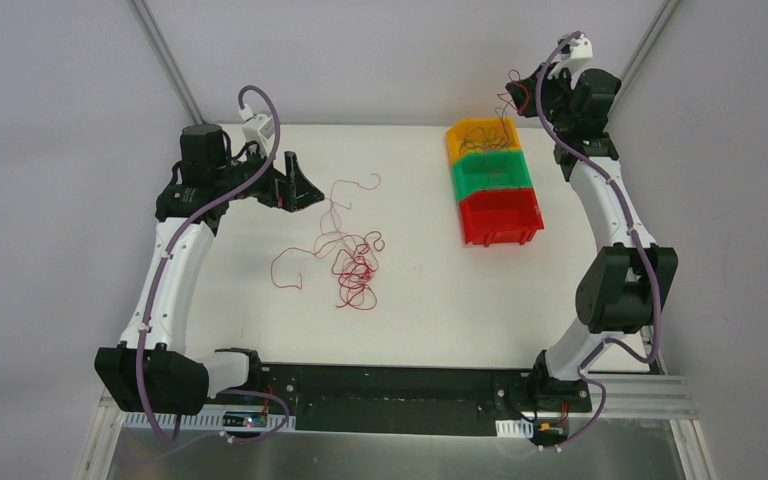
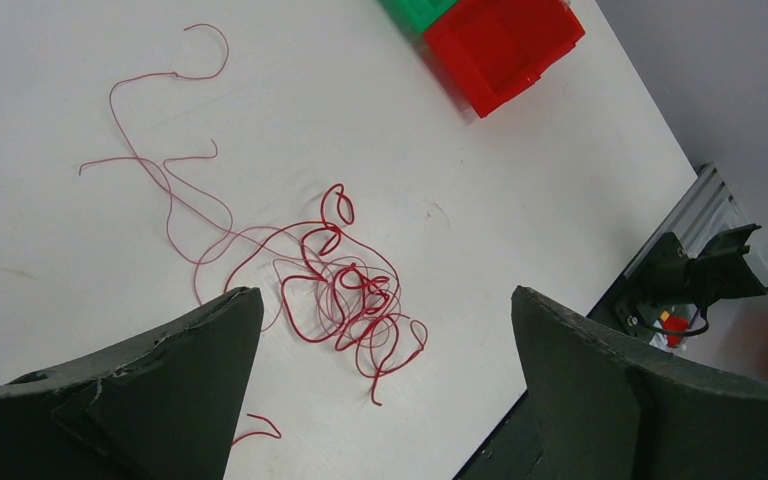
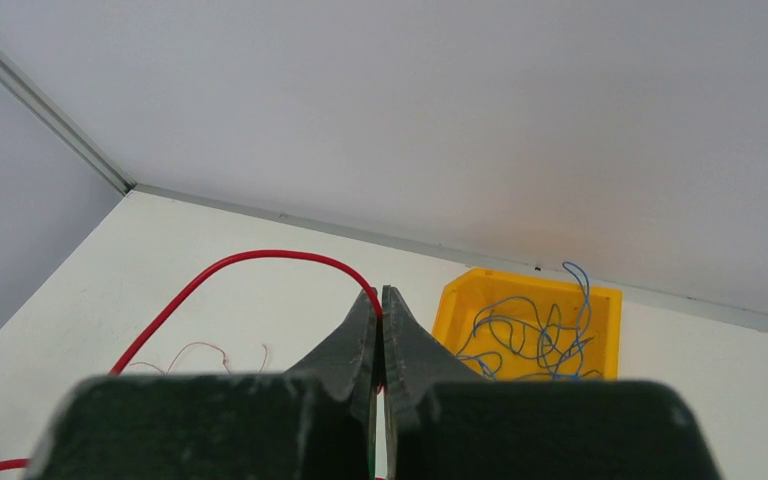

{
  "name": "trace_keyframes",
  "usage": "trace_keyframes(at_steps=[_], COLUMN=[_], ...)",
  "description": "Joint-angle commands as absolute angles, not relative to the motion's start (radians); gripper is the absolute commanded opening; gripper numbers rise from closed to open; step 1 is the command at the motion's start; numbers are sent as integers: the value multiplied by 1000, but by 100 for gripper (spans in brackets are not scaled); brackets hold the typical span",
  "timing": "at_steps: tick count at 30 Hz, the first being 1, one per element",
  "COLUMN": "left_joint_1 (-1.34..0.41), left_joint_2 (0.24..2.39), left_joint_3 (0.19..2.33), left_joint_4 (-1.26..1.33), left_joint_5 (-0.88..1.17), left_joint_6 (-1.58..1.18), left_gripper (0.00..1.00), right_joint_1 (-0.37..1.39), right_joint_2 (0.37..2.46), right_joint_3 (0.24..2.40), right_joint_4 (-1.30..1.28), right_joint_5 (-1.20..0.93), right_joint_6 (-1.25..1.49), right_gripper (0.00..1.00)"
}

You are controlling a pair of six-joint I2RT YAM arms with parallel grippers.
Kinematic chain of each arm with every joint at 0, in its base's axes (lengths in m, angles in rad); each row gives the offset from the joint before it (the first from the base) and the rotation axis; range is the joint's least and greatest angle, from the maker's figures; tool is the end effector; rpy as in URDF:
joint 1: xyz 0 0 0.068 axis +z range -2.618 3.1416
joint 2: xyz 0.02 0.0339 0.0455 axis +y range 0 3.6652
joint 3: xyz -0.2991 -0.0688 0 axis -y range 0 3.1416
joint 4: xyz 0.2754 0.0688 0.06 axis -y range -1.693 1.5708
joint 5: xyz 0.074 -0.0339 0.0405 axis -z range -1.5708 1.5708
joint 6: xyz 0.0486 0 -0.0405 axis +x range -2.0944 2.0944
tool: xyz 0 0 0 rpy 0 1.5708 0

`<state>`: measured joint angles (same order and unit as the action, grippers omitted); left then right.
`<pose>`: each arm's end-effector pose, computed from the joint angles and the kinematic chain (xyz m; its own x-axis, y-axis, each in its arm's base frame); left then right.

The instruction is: Untangle the cables

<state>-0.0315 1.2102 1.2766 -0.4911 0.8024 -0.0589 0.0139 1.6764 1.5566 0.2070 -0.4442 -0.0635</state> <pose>0.2822 -0.0439 0.4271 -0.4510 -0.0267 -0.8921 0.6513 0.6736 -0.3494 0.4492 0.0271 0.4479 0.1149 -0.0557 -0.9918 -0.4342 0.8952 -0.1006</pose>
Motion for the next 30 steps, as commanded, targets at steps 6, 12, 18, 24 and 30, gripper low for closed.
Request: trace_keyframes(at_steps=[6, 12, 18, 24, 30], left_joint_1=[-31, -31, -31, -30, -28], left_joint_2=[1218, 1224, 1227, 1278, 1352], left_joint_3=[1286, 1286, 1266, 1276, 1278], left_joint_4=[-517, -550, -604, -696, -779], left_joint_5=[787, 757, 692, 574, 459], left_joint_6=[-10, 30, 81, 124, 137], left_gripper=[99, 99, 99, 99, 99], right_joint_1=[-34, -46, -55, -55, -58], right_joint_2=[1510, 1566, 1644, 1689, 1644], right_joint_3=[1409, 1306, 1258, 1261, 1311], right_joint_4=[113, -8, -116, -269, -330], right_joint_5=[-480, -505, -493, -474, -494], right_joint_6=[-104, -240, -360, -477, -449], right_gripper=[0, 0, 0, 18, 46])
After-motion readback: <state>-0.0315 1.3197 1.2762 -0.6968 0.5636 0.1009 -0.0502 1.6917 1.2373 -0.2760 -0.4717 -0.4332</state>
